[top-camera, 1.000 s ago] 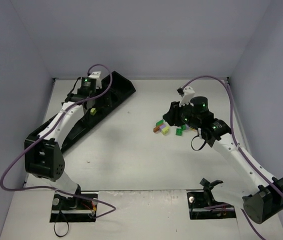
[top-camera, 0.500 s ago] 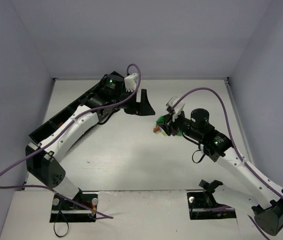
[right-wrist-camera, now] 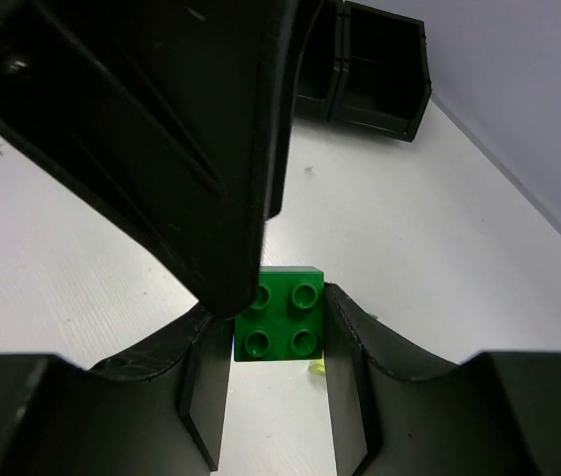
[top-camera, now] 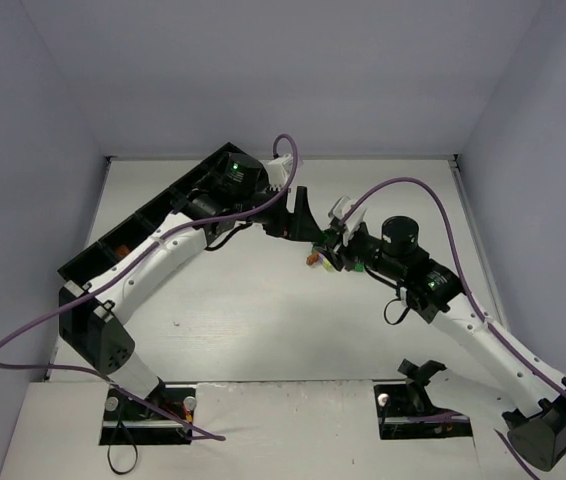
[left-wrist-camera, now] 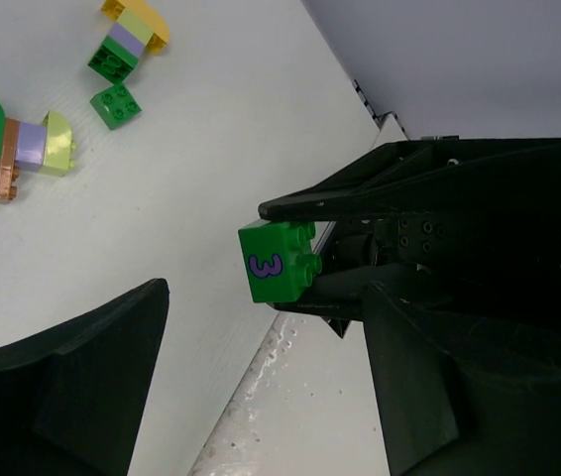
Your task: Sort the legos into containers by color
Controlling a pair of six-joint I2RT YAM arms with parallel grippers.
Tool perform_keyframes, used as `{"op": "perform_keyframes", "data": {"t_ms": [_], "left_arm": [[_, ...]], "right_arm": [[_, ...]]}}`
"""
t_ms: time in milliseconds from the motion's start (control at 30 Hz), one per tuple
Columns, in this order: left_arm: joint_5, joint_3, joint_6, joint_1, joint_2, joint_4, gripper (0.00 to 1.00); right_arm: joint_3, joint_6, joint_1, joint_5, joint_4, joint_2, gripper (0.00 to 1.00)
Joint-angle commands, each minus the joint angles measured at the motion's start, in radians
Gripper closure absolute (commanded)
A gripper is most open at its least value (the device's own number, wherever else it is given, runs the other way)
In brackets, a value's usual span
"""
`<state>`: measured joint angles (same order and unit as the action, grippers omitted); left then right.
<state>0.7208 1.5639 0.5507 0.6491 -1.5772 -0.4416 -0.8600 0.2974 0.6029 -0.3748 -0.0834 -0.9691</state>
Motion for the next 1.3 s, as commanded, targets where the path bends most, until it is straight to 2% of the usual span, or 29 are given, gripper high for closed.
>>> {"op": "perform_keyframes", "data": {"t_ms": [0,233,367,400,467,500,533,700,867,900,933,967,1000,1133,1267], "left_arm": [[0.049,0.021,0.028,0.026,-0.018,0.104,0.30],[0.063,0.035,0.034,0.029,-0.064,0.112,0.43],[0.080,0.031,0.037,0.034,-0.070,0.124,0.74],[0.074,0.028,0.037,0.034,-0.064,0.126,0.89],[0.062,0.022,0.026,0.032,-0.057,0.130,0.95],[0.051,0.022,0.020,0.032,-0.049,0.129,0.98],[0.042,0.022,0.006,0.030,-0.044,0.129,1.00],[-0.021,0.025,-0.067,-0.022,-0.032,0.066,1.00],[-0.110,0.033,-0.161,-0.167,-0.033,-0.003,1.00],[-0.141,0.038,-0.175,-0.189,-0.035,-0.011,1.00],[-0.279,0.047,-0.201,-0.230,-0.047,-0.031,1.00],[-0.281,0.048,-0.216,-0.250,-0.047,-0.031,1.00],[-0.393,0.053,-0.227,-0.270,-0.055,-0.032,1.00],[-0.628,0.100,-0.252,-0.354,-0.142,-0.023,1.00],[-0.712,0.162,-0.282,-0.413,-0.248,0.035,1.00]], "right_arm": [[-0.031,0.017,0.008,-0.041,-0.105,-0.002,0.91],[-0.027,0.013,0.008,-0.053,-0.107,0.009,0.89],[-0.022,0.011,0.008,-0.047,-0.105,0.007,0.89],[-0.020,0.011,0.008,-0.047,-0.105,0.007,0.89],[-0.019,0.008,0.008,-0.042,-0.105,0.006,0.84],[-0.019,0.005,0.008,-0.038,-0.105,0.006,0.78],[-0.017,0.002,0.008,-0.032,-0.105,0.004,0.62],[-0.019,-0.043,0.008,0.066,-0.085,-0.005,0.36],[-0.011,-0.107,-0.008,0.181,-0.061,0.007,0.23],[-0.010,-0.148,-0.011,0.207,-0.059,0.015,0.21],[-0.005,-0.183,-0.023,0.273,-0.052,0.023,0.18],[-0.005,-0.184,-0.023,0.274,-0.052,0.027,0.17],[-0.004,-0.217,-0.026,0.293,-0.046,0.029,0.17],[-0.001,-0.286,-0.032,0.372,-0.016,0.033,0.16],[0.012,-0.334,-0.034,0.419,0.008,0.036,0.17]]}}
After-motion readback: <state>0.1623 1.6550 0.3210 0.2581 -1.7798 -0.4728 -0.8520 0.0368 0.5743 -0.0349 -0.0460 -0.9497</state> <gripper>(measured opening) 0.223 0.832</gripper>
